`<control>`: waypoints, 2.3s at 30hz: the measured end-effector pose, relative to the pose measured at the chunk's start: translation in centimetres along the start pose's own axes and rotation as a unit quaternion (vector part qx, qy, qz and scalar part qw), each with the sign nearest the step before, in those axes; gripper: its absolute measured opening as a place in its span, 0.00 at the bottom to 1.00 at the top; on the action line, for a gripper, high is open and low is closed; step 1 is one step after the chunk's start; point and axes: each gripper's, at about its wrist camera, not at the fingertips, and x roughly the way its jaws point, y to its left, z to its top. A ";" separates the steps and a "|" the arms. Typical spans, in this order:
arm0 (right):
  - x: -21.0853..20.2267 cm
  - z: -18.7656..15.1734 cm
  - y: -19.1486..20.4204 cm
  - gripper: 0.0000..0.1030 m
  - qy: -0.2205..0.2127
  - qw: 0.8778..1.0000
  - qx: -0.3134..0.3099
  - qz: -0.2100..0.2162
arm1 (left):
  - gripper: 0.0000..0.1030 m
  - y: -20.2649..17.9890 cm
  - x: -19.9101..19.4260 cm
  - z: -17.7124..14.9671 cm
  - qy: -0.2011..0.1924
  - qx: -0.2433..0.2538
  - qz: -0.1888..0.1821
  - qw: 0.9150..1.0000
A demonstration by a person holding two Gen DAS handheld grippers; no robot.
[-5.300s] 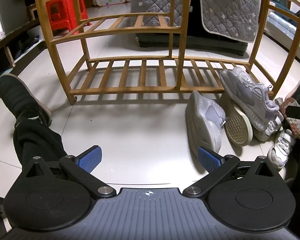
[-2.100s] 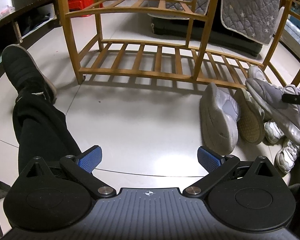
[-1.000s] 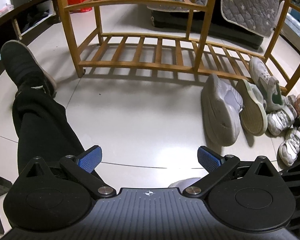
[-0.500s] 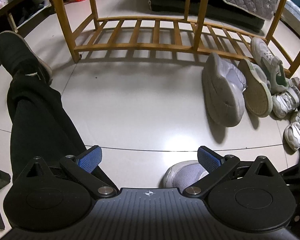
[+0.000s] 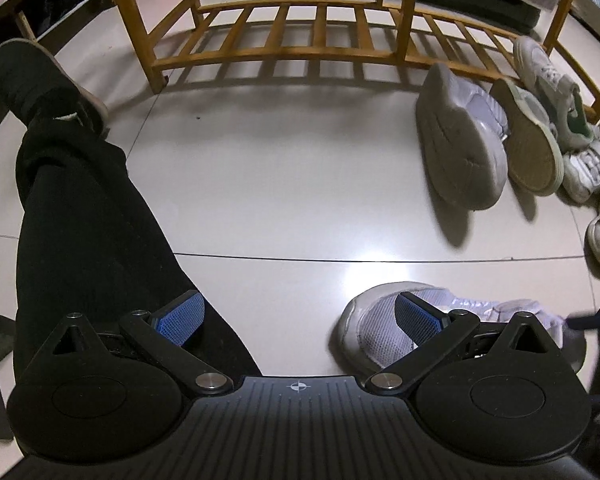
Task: Organize scattered shoes
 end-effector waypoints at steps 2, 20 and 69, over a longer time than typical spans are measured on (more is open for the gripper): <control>0.3 0.1 -0.8 0.58 0.006 1.000 0.008 -0.014 | 1.00 -0.3 0.3 0.2 0.007 0.003 -0.001 1.000; 5.5 1.7 -3.9 0.32 0.063 0.992 0.105 -0.019 | 0.86 -2.4 3.6 0.0 0.067 0.005 -0.034 0.997; 4.0 2.2 -3.5 0.39 0.053 0.990 0.126 0.032 | 0.81 -3.6 -3.1 -1.2 0.022 0.073 -0.151 0.986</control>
